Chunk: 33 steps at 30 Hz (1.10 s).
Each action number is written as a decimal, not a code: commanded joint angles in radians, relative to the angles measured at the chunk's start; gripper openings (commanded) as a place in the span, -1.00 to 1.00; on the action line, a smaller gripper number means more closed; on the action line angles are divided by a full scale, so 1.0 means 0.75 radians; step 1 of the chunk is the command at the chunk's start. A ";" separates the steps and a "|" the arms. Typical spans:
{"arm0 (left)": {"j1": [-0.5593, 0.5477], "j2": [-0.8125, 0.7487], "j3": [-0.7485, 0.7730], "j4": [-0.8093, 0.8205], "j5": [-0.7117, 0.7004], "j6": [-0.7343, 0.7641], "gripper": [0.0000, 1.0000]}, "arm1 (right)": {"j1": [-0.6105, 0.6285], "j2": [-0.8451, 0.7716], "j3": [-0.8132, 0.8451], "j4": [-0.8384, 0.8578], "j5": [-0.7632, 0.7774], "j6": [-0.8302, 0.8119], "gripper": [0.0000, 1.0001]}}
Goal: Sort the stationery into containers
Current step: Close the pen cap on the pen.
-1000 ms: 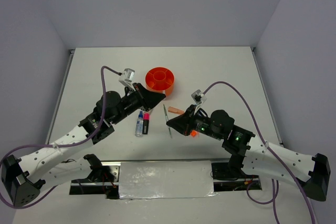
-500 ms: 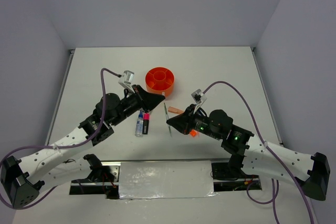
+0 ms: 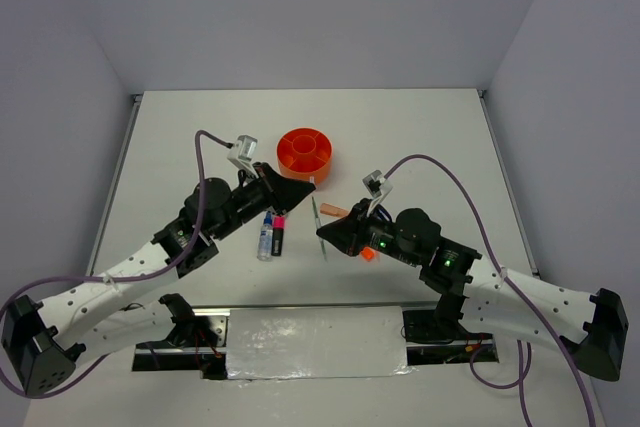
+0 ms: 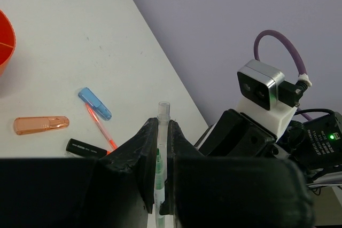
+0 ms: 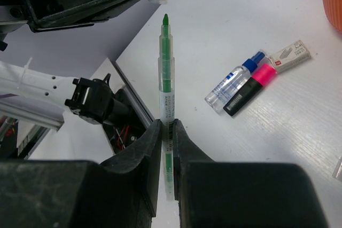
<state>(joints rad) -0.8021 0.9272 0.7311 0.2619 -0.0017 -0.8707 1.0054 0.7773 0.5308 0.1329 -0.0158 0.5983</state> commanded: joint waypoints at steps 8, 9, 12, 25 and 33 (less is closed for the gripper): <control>-0.006 0.005 -0.026 0.101 0.017 -0.015 -0.73 | 0.007 -0.006 0.055 0.033 0.019 0.002 -1.00; -0.006 0.003 -0.028 0.103 0.017 -0.017 -0.73 | 0.007 -0.006 0.057 0.029 0.019 0.002 -1.00; -0.006 -0.001 -0.038 0.103 0.013 -0.017 -0.73 | 0.007 -0.003 0.059 0.025 0.019 0.004 -1.00; -0.006 -0.013 -0.050 0.125 0.025 -0.027 -0.72 | 0.007 0.035 0.080 0.013 0.070 0.006 -1.00; -0.006 -0.007 -0.073 0.142 0.037 -0.031 -0.72 | 0.007 0.037 0.106 0.027 0.070 0.014 -1.00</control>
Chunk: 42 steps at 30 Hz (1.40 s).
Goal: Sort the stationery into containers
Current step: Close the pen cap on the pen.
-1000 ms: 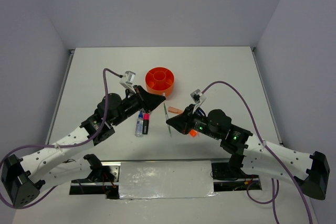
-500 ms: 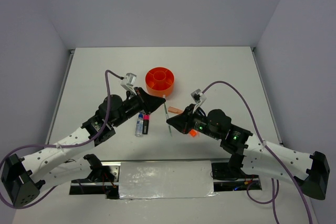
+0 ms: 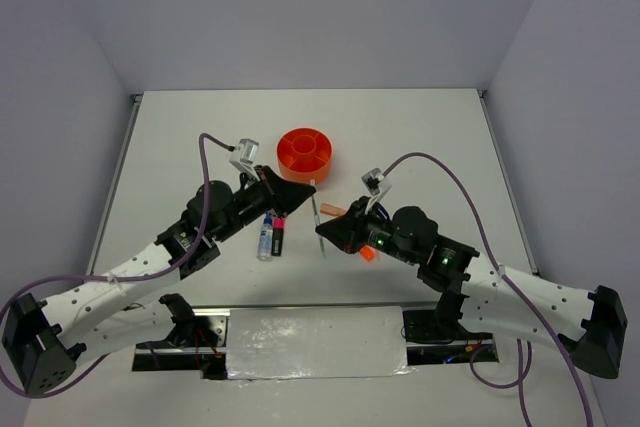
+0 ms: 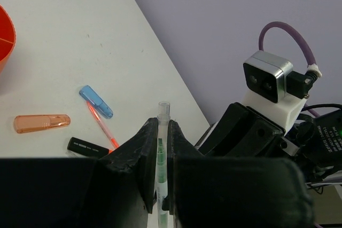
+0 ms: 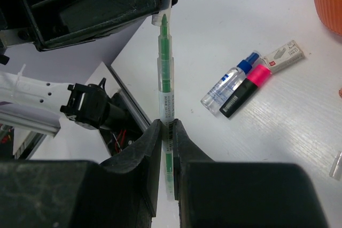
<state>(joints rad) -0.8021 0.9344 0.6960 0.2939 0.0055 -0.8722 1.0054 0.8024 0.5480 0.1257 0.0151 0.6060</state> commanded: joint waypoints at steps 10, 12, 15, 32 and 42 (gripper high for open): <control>-0.006 -0.013 -0.075 0.166 0.033 -0.048 -0.73 | 0.007 0.030 0.141 0.076 0.068 0.057 -1.00; -0.006 -0.011 -0.075 0.179 0.042 -0.056 -0.74 | 0.007 0.049 0.149 0.086 0.084 0.063 -1.00; -0.008 -0.015 -0.085 0.193 0.048 -0.066 -0.74 | 0.007 0.049 0.139 0.125 0.131 0.086 -1.00; -0.011 -0.013 -0.024 0.148 0.220 0.136 -0.08 | 0.007 0.031 0.173 0.239 -0.004 -0.176 -1.00; -0.011 -0.037 0.009 0.121 0.166 0.157 -0.62 | 0.007 0.032 0.182 0.158 -0.006 -0.184 -1.00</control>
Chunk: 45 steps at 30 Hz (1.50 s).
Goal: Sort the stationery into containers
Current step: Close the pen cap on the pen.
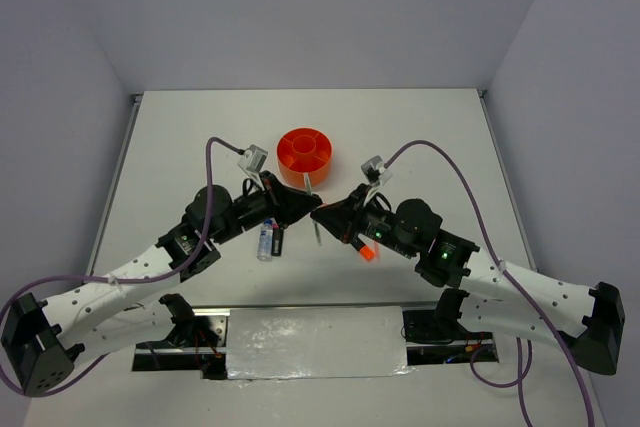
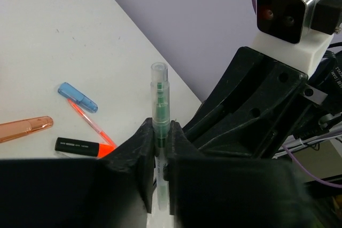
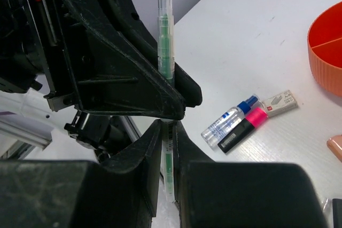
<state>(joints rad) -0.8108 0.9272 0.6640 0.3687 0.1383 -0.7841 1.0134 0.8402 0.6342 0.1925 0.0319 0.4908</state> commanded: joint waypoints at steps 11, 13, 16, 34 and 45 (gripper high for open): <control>0.001 -0.015 0.082 0.103 0.182 0.062 -1.00 | -0.003 0.033 0.058 0.058 -0.173 -0.100 -0.14; 0.001 -0.017 0.078 0.120 0.204 0.058 -1.00 | -0.003 0.041 0.056 0.060 -0.169 -0.100 -0.08; -0.001 -0.015 0.078 0.140 0.225 0.043 -1.00 | -0.003 0.046 0.056 0.075 -0.171 -0.106 -0.07; -0.017 0.020 0.174 0.032 0.207 0.078 0.75 | -0.001 -0.014 0.040 0.075 -0.124 -0.086 -1.00; -0.013 0.103 0.522 -0.387 -0.025 0.233 0.85 | -0.003 -0.024 0.044 0.020 -0.183 -0.084 -1.00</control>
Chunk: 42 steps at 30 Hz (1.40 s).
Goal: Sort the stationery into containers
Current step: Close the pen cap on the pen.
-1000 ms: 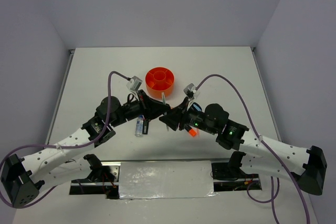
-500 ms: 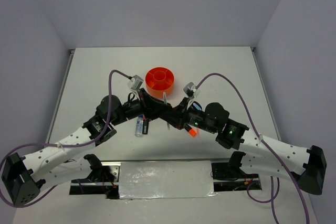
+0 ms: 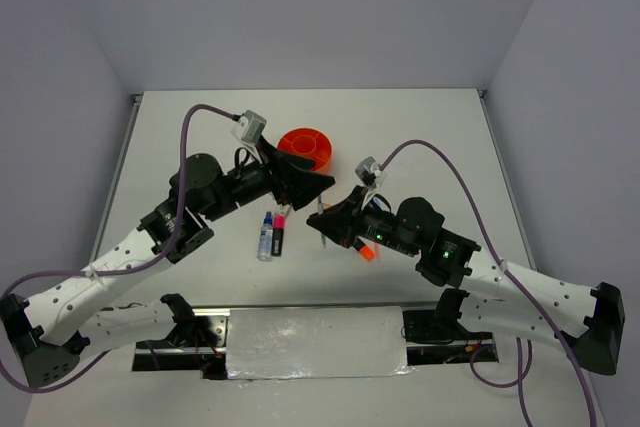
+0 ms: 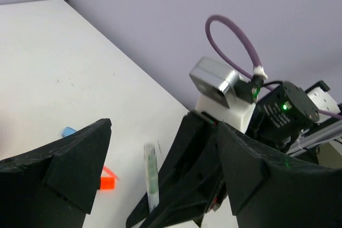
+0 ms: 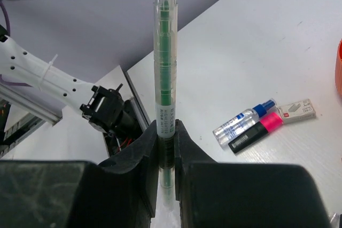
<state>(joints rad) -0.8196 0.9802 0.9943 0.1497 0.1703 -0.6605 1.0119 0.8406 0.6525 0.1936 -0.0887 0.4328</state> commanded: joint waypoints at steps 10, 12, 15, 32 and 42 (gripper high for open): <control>0.009 0.061 0.092 -0.116 -0.025 0.075 0.20 | -0.001 -0.059 0.036 -0.047 0.000 -0.021 -1.00; 0.011 0.061 0.081 -0.114 -0.016 0.071 0.12 | -0.001 -0.061 0.038 -0.049 0.006 -0.023 -1.00; 0.011 0.061 0.059 -0.102 0.008 0.065 0.13 | 0.001 -0.051 0.044 -0.050 0.002 -0.021 -1.00; 0.011 0.088 0.010 -0.069 0.067 0.063 -1.00 | -0.003 0.025 0.189 -0.084 0.067 -0.055 -1.00; -0.052 0.094 -0.078 -0.085 0.065 0.065 -1.00 | -0.205 0.200 0.649 -0.187 -0.102 -0.176 -1.00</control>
<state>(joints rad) -0.7990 1.0294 0.9981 0.2340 0.1173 -0.6296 0.9276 0.9749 0.9722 -0.1585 -0.1196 0.3332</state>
